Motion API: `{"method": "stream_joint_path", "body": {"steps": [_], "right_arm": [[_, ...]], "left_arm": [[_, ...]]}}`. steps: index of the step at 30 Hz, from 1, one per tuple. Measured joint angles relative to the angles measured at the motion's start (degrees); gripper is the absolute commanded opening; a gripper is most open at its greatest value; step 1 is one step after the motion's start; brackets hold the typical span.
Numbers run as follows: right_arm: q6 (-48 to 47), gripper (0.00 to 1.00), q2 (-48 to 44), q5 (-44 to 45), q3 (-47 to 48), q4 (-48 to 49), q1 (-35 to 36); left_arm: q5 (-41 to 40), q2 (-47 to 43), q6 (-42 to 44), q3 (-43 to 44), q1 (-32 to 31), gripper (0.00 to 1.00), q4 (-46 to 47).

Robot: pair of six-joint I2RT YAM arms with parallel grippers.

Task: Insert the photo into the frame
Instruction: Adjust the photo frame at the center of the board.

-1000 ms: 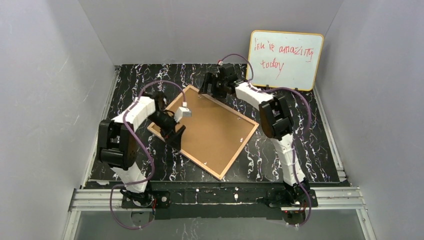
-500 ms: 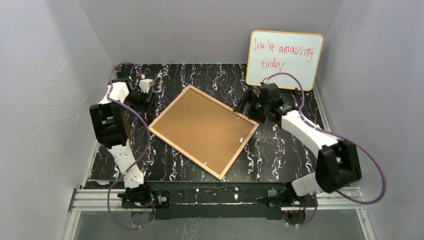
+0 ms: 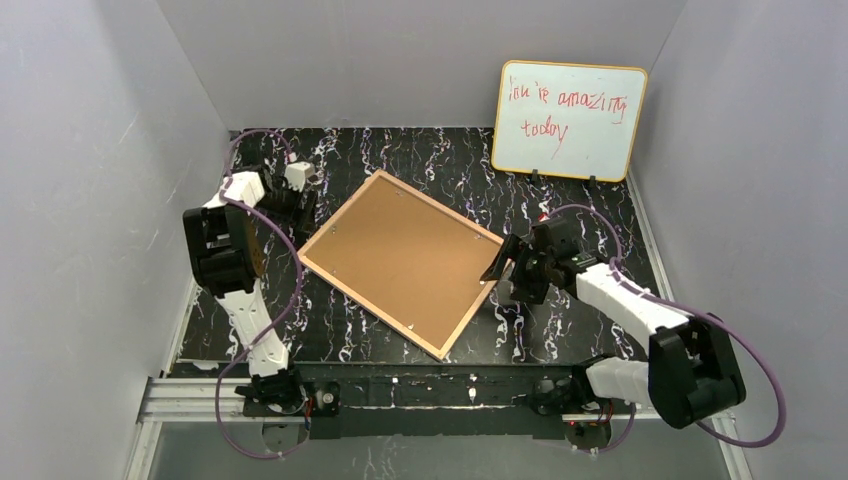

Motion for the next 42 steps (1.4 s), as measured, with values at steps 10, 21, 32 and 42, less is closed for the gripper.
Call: {"method": "stream_joint_path", "body": {"steps": [10, 21, 32, 42], "right_arm": [[-0.48, 0.99, 9.81, -4.96, -1.73, 11.43, -4.79], [-4.79, 0.99, 19.3, -4.44, 9.11, 10.78, -11.37], [-6.97, 0.86, 19.12, 0.68, 20.26, 8.0, -9.27], [-1.86, 0.73, 34.8, -4.0, 33.81, 18.12, 11.47]], "left_arm": [[2.43, -8.5, 15.06, -11.8, -0.07, 0.69, -8.09], [9.4, -12.11, 29.99, -20.31, -1.57, 0.69, -26.95], [14.69, -4.39, 28.24, -7.85, 4.57, 0.6, -33.2], [22.88, 5.35, 14.51, -4.11, 2.1, 0.32, -29.27]]}}
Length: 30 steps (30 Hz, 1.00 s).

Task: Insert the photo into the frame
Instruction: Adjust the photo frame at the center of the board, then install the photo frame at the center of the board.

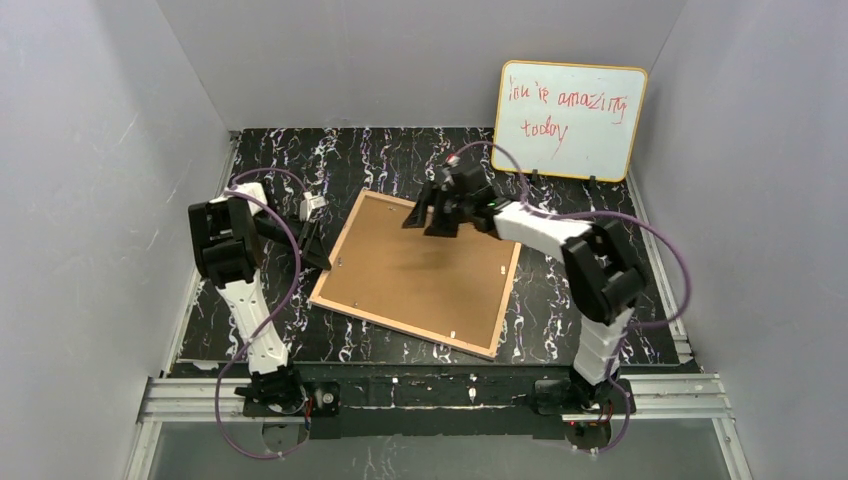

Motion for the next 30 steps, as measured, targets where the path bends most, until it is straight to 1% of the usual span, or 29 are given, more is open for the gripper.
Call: {"method": "stream_joint_path", "body": {"steps": [2, 5, 11, 18, 23, 30], "right_arm": [[1.01, 0.7, 5.25, -1.62, 3.23, 1.84, 3.32], [2.47, 0.67, 12.57, -4.02, 8.46, 3.5, 7.34], [4.94, 0.64, 23.69, -7.06, 18.71, 4.37, 12.02], [7.19, 0.63, 27.32, -9.2, 23.45, 5.11, 14.64], [7.67, 0.62, 27.61, -10.27, 23.54, 5.03, 15.34], [7.87, 0.61, 27.61, -11.93, 22.14, 5.16, 15.72]], "left_arm": [[0.24, 0.66, -0.9, 0.09, -0.42, 0.24, 0.42], [0.33, 1.18, -1.97, 0.09, -0.46, 0.18, 0.94], [0.79, 1.31, -3.06, 0.07, 0.02, 0.14, 0.72], [2.51, 1.29, -2.8, -2.4, 0.15, 0.13, 0.9], [4.63, 0.85, -1.86, -6.67, -0.11, 0.13, 0.48], [4.79, -0.81, -0.94, -11.13, -0.72, 0.14, 0.81]]}}
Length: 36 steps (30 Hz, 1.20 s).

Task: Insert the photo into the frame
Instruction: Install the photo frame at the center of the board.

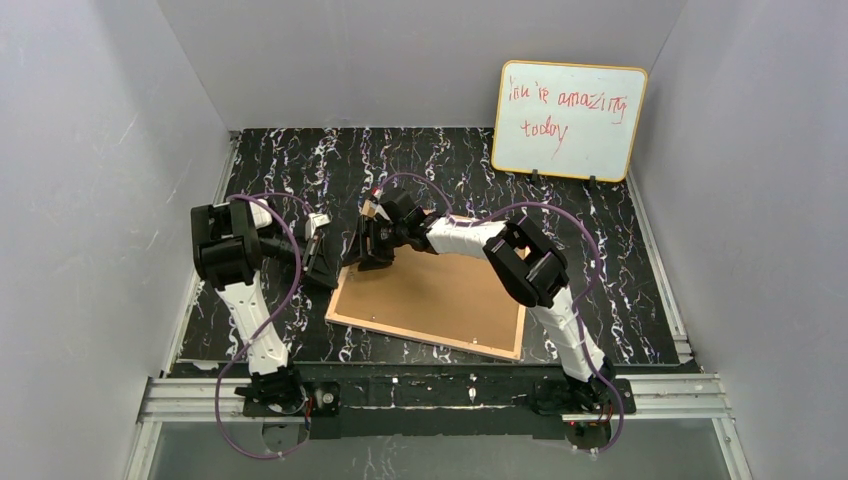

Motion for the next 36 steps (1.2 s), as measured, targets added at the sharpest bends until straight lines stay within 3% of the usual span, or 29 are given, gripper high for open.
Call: {"method": "stream_joint_path", "body": {"steps": [36], "right_arm": [[-0.96, 0.6, 0.94, -2.56, 1.46, -1.79, 1.51]], "left_arm": [[-0.74, -1.73, -4.42, -1.68, -0.15, 0.14, 2.84]]}}
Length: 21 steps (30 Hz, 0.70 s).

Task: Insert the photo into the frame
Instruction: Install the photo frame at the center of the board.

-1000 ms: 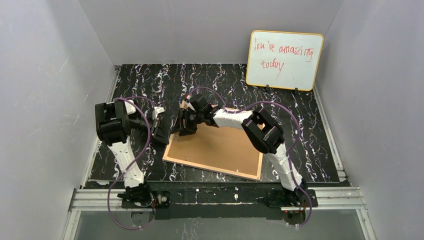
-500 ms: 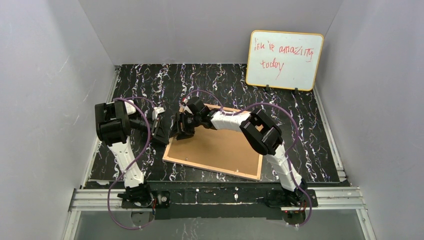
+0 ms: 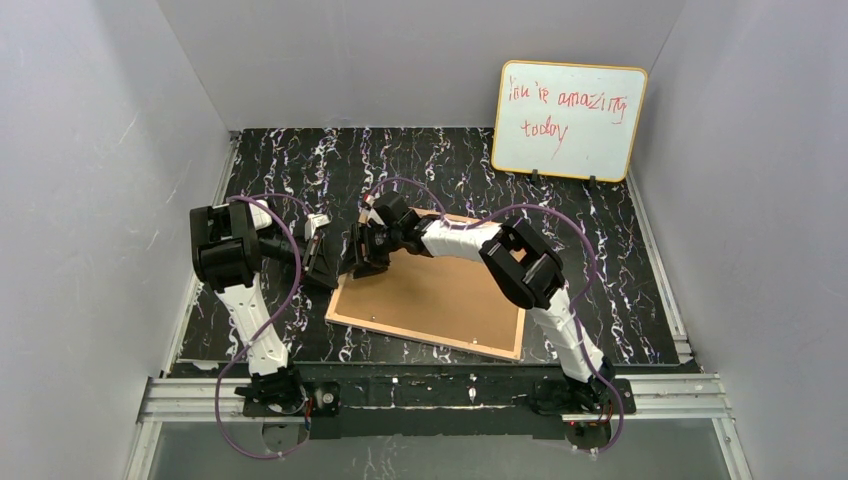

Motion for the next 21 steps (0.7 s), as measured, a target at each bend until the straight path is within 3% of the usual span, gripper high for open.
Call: {"method": "stream_joint_path", "body": {"steps": [21], "right_arm": [[-0.59, 0.6, 0.2, -0.24, -0.07, 0.74, -1.77]], "left_arm": [[-0.02, 0.0, 0.0, 0.0, 0.0, 0.14, -0.02]]}}
